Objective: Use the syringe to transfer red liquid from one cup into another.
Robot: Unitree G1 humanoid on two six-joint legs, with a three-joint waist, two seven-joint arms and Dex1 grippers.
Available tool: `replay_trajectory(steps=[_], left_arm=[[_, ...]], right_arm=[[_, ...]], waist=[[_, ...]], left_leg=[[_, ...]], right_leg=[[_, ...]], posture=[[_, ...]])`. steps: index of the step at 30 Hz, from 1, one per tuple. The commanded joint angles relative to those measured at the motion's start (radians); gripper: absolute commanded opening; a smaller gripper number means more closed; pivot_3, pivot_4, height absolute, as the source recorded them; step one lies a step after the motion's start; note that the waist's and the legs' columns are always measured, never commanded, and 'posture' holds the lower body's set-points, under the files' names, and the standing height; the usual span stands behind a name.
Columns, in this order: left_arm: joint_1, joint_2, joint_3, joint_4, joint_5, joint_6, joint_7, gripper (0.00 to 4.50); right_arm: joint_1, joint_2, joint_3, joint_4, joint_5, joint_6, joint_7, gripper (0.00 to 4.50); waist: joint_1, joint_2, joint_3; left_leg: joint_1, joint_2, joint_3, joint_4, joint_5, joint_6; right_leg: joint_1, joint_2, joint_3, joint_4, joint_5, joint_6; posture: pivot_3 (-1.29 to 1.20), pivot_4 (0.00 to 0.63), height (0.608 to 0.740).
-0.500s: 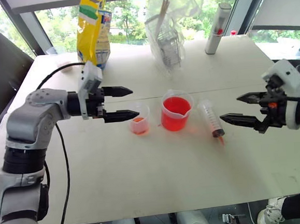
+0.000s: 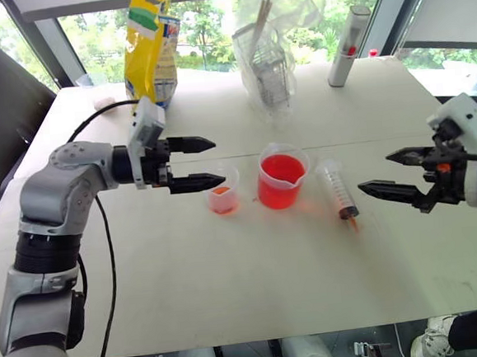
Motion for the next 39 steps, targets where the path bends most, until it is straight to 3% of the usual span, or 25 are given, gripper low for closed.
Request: replay_trajectory(steps=[1, 7, 11, 21, 30, 39], left_arm=[[-0.025, -0.004, -0.007, -0.007, 0.009, -0.021, -0.006, 4.5], [-0.022, 0.001, -0.01, -0.009, 0.013, -0.021, -0.017, 4.5], [-0.027, -0.004, -0.017, -0.009, 0.021, -0.027, -0.014, 4.5], [-0.029, -0.026, -0.035, -0.008, 0.044, -0.055, -0.003, 4.5], [0.027, -0.019, -0.011, -0.067, 0.039, -0.051, 0.035, 4.5], [0.073, -0.015, 0.015, -0.128, 0.016, -0.033, 0.092, 4.5]], right_arm=[[-0.006, -0.021, -0.046, 0.0, 0.007, 0.032, -0.012, 4.47], [-0.048, -0.021, 0.002, 0.041, 0.0, 0.058, -0.015, 4.47], [-0.152, -0.004, 0.111, 0.14, -0.023, 0.098, -0.035, 4.47], [-0.617, 0.125, 0.621, 0.708, -0.24, 0.169, -0.003, 4.47], [-0.831, 0.268, 1.026, 1.094, -0.509, -0.017, 0.238, 4.47], [-0.862, 0.406, 1.181, 1.301, -0.73, -0.166, 0.395, 4.47]], waist=[[0.004, 0.0, 0.0], [0.008, 0.0, 0.0], [0.006, 0.0, 0.0], [0.006, 0.0, 0.0], [0.009, 0.001, 0.0], [0.008, 0.001, 0.0]], left_leg=[[0.0, 0.0, 0.0, 0.0, 0.0, 0.0], [0.0, 0.0, 0.0, 0.0, 0.0, 0.0], [0.001, 0.0, 0.0, 0.0, 0.0, 0.0], [0.0, 0.0, 0.002, 0.0, 0.0, 0.0], [-0.003, 0.0, 0.002, 0.0, 0.0, 0.001], [-0.002, 0.0, 0.002, 0.001, 0.0, 0.001]], right_leg=[[0.0, 0.0, 0.0, 0.0, 0.0, 0.0], [0.0, 0.0, 0.0, 0.0, 0.0, 0.0], [0.0, 0.0, 0.0, 0.0, 0.0, 0.0], [-0.002, 0.0, 0.001, 0.0, 0.0, -0.001], [-0.004, 0.001, 0.001, 0.0, 0.0, -0.001], [-0.004, 0.001, -0.001, 0.002, 0.0, -0.001]], posture=[[0.0, 0.15, 0.739], [0.0, 0.15, 0.739], [0.0, 0.15, 0.739], [0.0, 0.15, 0.739], [0.0, 0.15, 0.739], [0.0, 0.15, 0.739]])
